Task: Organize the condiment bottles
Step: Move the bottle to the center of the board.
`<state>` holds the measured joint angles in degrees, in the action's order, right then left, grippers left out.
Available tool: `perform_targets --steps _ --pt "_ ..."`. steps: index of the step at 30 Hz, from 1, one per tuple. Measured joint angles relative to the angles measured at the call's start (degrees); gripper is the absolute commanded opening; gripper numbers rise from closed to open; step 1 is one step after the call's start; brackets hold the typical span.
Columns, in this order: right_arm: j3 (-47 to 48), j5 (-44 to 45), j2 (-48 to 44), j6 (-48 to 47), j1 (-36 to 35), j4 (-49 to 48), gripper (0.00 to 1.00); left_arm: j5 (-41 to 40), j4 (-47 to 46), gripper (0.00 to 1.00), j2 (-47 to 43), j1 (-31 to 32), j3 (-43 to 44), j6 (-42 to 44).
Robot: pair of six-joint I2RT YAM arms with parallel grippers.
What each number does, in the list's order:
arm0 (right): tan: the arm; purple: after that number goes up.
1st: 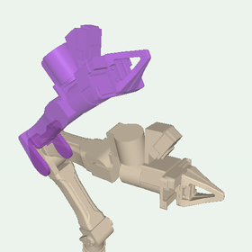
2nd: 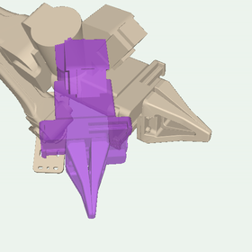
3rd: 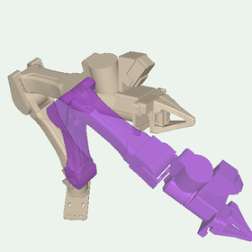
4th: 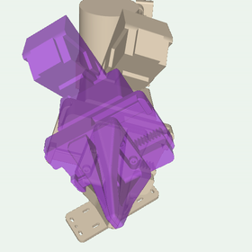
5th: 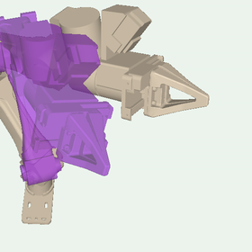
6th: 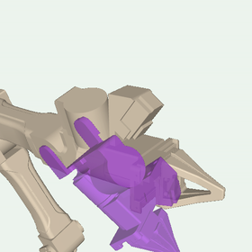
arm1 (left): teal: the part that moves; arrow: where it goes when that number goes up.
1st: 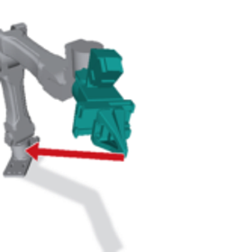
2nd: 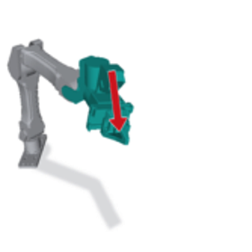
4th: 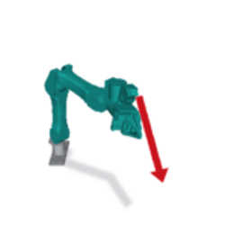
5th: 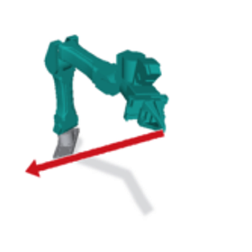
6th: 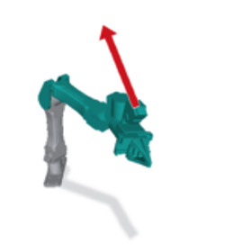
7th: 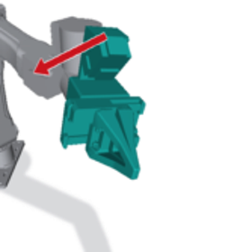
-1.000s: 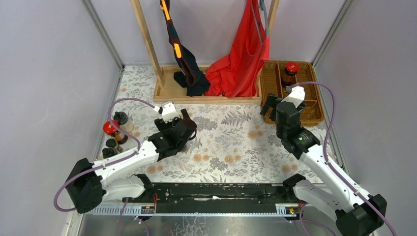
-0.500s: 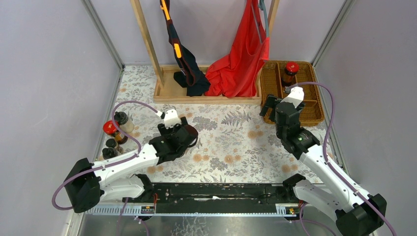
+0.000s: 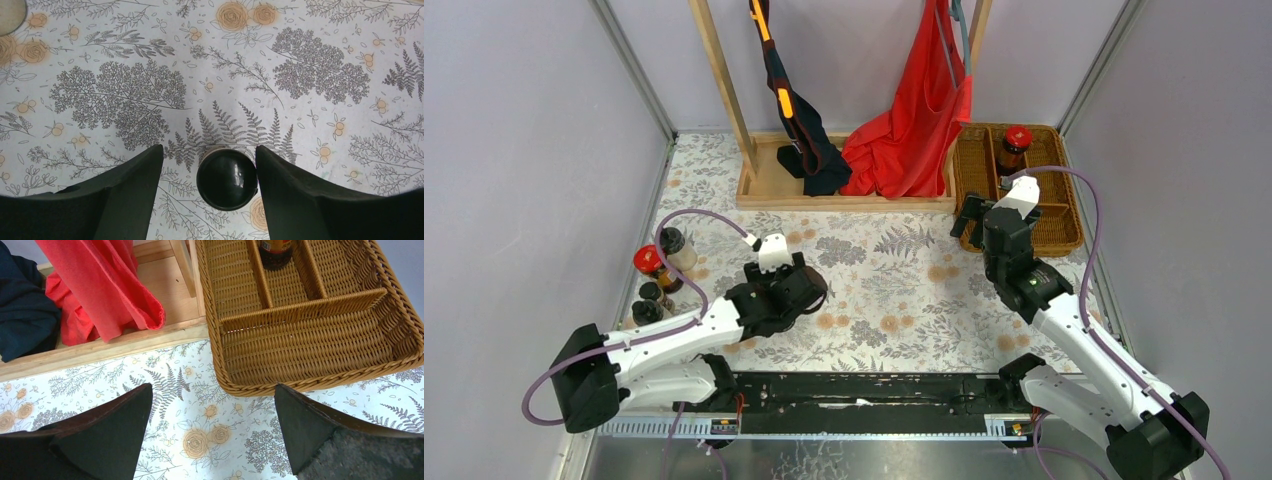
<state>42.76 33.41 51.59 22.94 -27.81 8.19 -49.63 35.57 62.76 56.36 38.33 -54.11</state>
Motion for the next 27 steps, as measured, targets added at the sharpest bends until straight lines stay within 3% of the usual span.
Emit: perform_targets --steps 16,27 --pt "-0.59 -0.09 0.0 -0.02 -0.2 -0.35 0.97 2.49 2.29 0.68 0.15 1.33 0.33 -1.18" --pt "-0.66 -0.09 0.0 0.0 -0.26 -0.35 0.97 3.58 2.21 0.54 1.2 2.21 0.42 -1.79"
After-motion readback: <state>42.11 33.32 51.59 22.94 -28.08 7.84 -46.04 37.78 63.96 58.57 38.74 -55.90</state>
